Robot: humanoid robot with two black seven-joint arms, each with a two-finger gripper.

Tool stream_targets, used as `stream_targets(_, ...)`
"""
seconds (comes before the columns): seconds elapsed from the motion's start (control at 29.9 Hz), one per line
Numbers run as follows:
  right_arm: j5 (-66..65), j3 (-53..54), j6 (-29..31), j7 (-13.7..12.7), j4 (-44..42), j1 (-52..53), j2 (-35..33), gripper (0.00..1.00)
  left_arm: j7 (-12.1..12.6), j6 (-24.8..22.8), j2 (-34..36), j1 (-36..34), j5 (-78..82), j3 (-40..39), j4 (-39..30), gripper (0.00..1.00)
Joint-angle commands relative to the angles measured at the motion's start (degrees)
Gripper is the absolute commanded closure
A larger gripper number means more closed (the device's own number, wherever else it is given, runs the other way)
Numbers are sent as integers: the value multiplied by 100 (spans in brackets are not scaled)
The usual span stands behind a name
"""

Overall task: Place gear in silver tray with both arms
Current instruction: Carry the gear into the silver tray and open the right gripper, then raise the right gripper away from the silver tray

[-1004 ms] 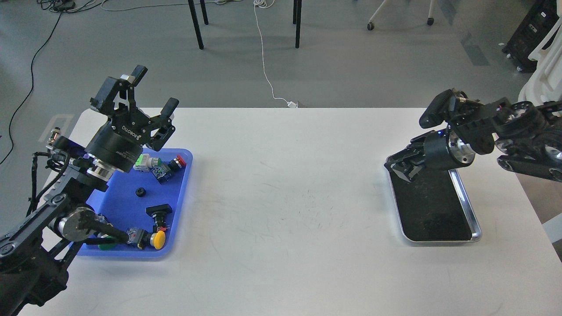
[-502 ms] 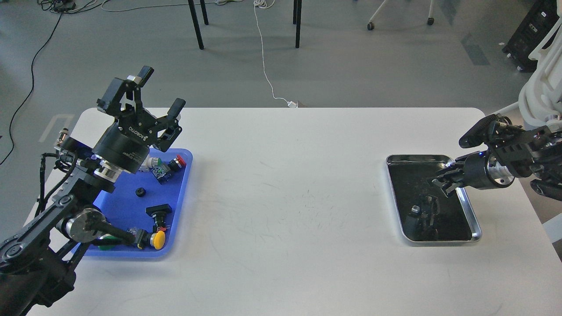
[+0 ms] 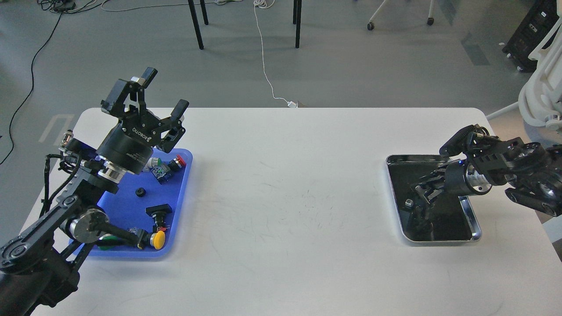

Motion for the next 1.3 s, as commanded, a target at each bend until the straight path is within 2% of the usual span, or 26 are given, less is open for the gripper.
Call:
stream_targets(0.0,0,-1,-3,0,25,30,-52,41,0,-2,12,0,5,-2,0,2)
stream_targets(0.23,123,130,-21,0,96,249,-289,8,26,-2,21,-9,-4,-11,0,2)
stream_targets(0.27,167,253,-30,0,122,302,-359,6,26,-2,21,-9,-4,-11,0,2)
stream_targets(0.5,930,2071,-3,0,763,294,-957,3,26,7,-14,-9,5,-2,0,2)
stream_targets(0.67,2142,3442,14,0,949,-338,-1115,3,26,15,-32,0,5,-2,0,2)
stream_targets(0.94,4892,5710,14,0,940,-1603,-712,3,-9,59,-137,44,-4,-19,8,2)
stream_targets(1.27,7443,6916,58,0,984,-2500,-334,3,44,86,-331,0,5,24,8,2)
